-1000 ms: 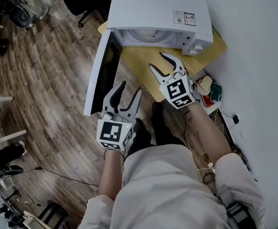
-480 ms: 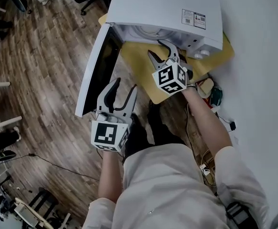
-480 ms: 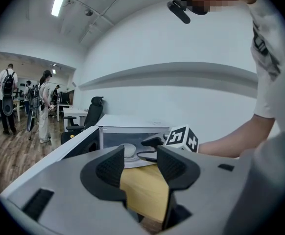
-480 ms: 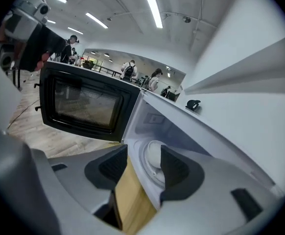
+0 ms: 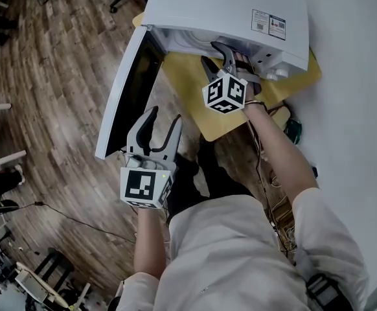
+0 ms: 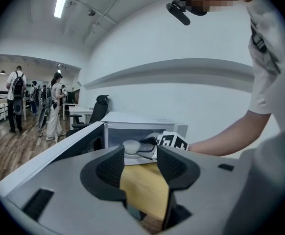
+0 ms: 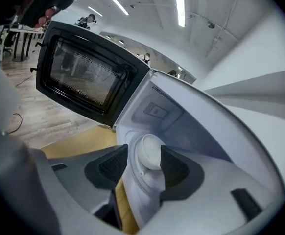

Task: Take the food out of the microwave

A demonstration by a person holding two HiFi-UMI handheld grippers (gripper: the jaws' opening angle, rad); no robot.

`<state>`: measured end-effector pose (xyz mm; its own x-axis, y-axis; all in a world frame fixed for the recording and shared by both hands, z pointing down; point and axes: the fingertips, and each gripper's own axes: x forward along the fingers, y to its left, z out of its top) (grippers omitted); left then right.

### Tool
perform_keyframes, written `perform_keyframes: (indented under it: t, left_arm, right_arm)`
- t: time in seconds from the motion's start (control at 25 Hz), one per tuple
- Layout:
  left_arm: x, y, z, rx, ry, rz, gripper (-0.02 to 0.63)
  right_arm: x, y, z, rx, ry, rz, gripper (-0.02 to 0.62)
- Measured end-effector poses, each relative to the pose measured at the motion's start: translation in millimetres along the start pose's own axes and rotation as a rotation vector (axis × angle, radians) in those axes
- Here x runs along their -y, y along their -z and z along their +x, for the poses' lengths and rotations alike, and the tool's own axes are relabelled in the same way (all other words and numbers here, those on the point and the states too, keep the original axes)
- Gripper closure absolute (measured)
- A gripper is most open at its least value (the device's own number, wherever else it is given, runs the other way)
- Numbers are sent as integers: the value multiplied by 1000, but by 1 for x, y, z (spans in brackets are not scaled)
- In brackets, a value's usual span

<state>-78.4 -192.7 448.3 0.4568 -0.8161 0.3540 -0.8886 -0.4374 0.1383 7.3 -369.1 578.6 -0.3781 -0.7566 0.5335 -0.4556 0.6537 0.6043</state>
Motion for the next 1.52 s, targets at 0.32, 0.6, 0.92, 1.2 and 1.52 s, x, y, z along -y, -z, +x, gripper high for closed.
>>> perform_keyframes:
  t: [0.32,0.6,0.92,1.2,1.52]
  left_arm:
    - [-8,7,-3,-6,-24,-18,420]
    - [-10,13,-5,-14,-34,-37,420]
    - [-8,15,1,-18,-34,-50,420]
    - [-8,14,5,-17,-36,-53,420]
    - [-8,16,5,-21,-41,-59,420]
  right_arm:
    - [-2,14,24,-55,31,-77,389]
    - [1,23,41,-93,55,-133,394]
    - [3,27,54,-111,89,-235,402]
    - [-1,30,62,-124,118,-349,407]
    - [-3,33,68,-142,142,-408,422]
